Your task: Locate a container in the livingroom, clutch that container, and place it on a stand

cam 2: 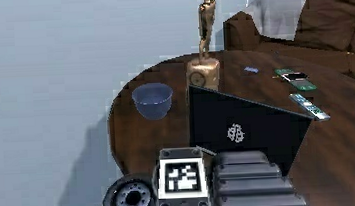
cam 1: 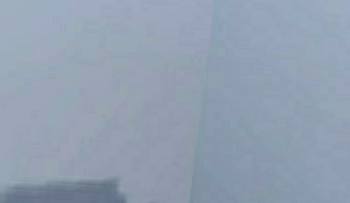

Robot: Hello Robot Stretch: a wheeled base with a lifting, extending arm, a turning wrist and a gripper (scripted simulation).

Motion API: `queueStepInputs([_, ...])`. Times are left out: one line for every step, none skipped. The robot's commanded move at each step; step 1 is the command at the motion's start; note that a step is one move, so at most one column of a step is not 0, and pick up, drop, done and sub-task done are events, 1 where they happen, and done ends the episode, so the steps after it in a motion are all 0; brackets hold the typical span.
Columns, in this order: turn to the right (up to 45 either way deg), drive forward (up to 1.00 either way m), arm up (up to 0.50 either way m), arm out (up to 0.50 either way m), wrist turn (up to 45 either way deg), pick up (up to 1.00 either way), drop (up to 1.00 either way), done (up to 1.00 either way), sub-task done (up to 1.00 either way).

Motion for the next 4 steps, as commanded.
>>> queueStepInputs([0.0, 0.00, 0.00, 0.46, 0.0, 0.00, 0.00, 0.00, 0.00])
queueStepInputs([0.0, 0.00, 0.00, 0.00, 45.0, 0.00, 0.00, 0.00, 0.00])
queueStepInputs([0.0, 0.00, 0.00, 0.00, 45.0, 0.00, 0.00, 0.00, 0.00])
queueStepInputs([0.0, 0.00, 0.00, 0.00, 45.0, 0.00, 0.00, 0.00, 0.00])
